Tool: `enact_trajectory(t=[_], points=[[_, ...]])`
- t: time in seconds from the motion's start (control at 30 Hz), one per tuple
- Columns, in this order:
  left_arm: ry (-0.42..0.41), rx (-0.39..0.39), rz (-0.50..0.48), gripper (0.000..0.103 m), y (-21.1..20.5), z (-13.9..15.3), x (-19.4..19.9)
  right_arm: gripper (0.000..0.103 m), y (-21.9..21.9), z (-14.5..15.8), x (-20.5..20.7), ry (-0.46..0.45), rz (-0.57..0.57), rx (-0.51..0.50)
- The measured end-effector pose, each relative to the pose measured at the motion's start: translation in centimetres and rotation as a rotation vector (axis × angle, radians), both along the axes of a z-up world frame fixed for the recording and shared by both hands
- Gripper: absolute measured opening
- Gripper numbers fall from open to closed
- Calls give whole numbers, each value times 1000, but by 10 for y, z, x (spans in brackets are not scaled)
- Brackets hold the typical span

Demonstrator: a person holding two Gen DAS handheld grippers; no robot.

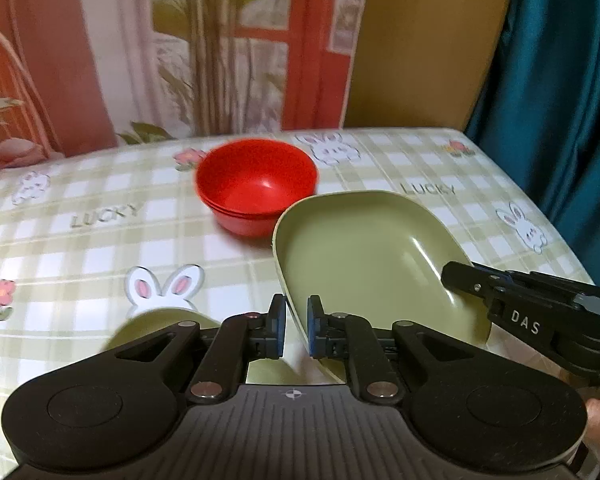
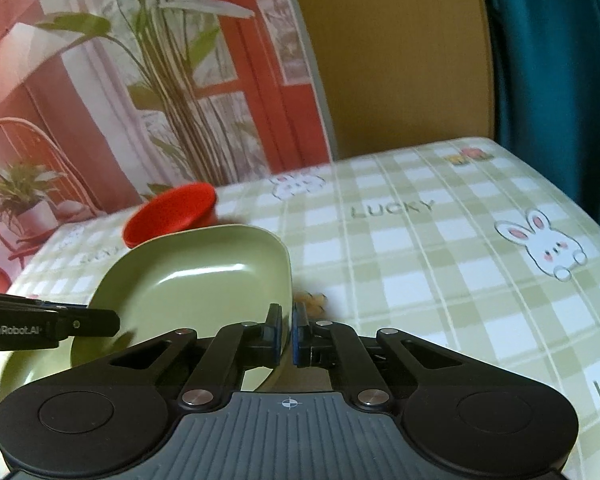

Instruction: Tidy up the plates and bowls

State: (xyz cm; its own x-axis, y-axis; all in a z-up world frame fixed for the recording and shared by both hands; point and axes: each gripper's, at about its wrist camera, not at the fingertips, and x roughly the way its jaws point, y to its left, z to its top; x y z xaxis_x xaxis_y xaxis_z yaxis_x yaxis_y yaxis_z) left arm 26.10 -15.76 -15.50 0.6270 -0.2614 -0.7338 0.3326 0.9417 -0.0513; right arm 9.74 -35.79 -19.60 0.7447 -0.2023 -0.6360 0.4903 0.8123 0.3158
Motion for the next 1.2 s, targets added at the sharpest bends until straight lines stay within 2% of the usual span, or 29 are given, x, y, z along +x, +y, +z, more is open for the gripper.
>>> enact_trajectory(t=[0.27,0.57,0.87,1.2], points=[[-14,-45,76,15,48,23,-11,4,20,30,38,-56,109,-48],[46,-81,158,20,99,17,-38,5,64,53,81,-60,295,-116],[125,-136,213,22,126,-7,-57,7,104,50,105,1,450,-171],[181,-167,229,23,131,-24,-64,7,124,37,106,75,517,-185]])
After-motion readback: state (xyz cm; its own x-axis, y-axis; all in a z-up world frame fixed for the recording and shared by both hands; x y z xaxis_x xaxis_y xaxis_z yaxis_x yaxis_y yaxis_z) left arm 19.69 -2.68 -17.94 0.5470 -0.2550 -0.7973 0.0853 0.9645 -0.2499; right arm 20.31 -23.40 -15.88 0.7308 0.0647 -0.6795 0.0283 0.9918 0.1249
